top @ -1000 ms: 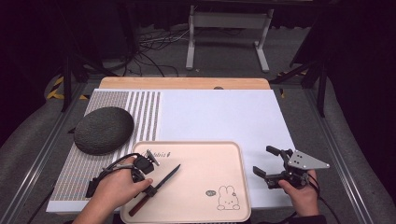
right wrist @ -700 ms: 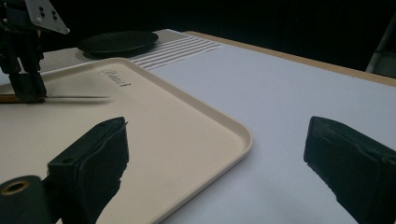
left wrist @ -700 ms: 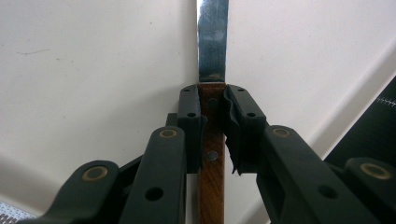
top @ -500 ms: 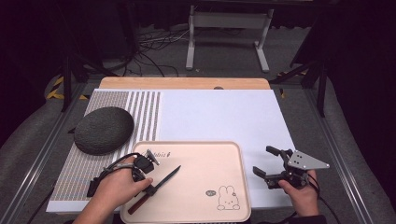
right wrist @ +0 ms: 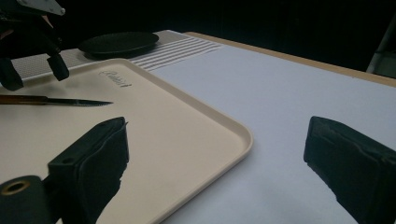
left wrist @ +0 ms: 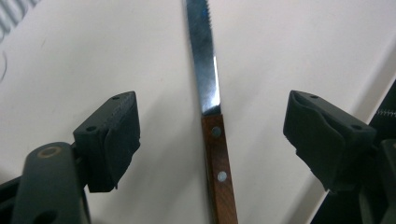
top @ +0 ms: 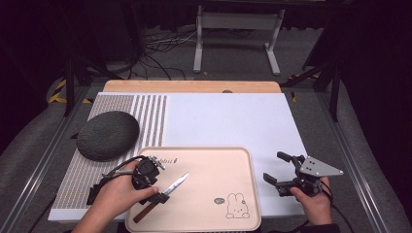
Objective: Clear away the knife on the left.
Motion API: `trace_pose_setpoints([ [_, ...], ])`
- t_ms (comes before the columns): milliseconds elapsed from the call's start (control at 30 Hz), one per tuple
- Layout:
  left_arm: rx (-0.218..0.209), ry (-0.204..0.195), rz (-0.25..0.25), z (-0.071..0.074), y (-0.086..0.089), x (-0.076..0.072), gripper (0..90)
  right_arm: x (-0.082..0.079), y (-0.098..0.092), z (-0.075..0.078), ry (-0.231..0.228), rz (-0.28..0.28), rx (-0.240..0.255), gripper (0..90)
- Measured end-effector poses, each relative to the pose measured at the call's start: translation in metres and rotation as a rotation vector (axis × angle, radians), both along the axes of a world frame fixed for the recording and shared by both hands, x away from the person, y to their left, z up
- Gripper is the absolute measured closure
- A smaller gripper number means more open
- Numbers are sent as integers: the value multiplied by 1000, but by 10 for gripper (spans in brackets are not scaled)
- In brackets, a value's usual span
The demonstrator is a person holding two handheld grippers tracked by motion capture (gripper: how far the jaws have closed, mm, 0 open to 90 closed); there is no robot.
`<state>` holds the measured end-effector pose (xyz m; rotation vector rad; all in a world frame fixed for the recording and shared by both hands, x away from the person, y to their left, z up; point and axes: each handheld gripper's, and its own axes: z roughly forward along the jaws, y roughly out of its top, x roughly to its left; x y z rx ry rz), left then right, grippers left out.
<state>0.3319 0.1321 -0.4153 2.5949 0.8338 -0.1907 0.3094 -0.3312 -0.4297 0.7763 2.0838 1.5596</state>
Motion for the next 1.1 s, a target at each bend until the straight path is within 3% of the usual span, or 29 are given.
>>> trace_pose_setpoints([
  [100, -26, -49, -97, 0, -3, -3, 176, 0, 0, 0, -2, 1, 1, 74],
  [267, 3, -137, -208, -4, -7, -3, 238, 0, -1, 0, -1, 1, 5, 74],
  [300, -1, -146, -249, -6, -9, -4, 280, 0, -1, 1, 0, 0, 2, 74],
  [333, -1, -146, -249, -6, -9, -4, 342, -1, -1, 1, -1, 2, 1, 74],
  [367, -5, -169, -319, -7, -12, -6, 364, -1, -1, 1, -3, 3, 1, 74],
  [400, -5, -169, -319, -7, -12, -6, 406, -1, -1, 1, -2, 3, 3, 75],
  [433, -9, -184, -363, -8, -14, -7, 406, -1, -1, 1, -2, 3, 3, 75],
  [500, -19, -201, -434, -8, -17, -7, 641, -1, -2, 1, -3, 3, 9, 75],
  [533, -19, -201, -434, -8, -17, -7, 727, -1, -2, 1, -3, 3, 9, 75],
  [567, -19, -204, -447, -9, -18, -8, 727, -1, -2, 1, -4, 3, 9, 75],
  [633, -18, -208, -474, -11, -20, -9, 827, -1, -1, 1, -3, 7, 9, 75],
  [733, -4, -193, -521, -17, -24, -9, 900, -1, -1, 1, -5, 10, 10, 75],
  [767, 12, -193, -526, -18, -25, -8, 900, -1, -1, 1, -5, 8, 9, 75],
  [1100, 22, -191, -470, -18, -18, -4, 900, -1, -1, 1, -5, 10, 8, 75],
])
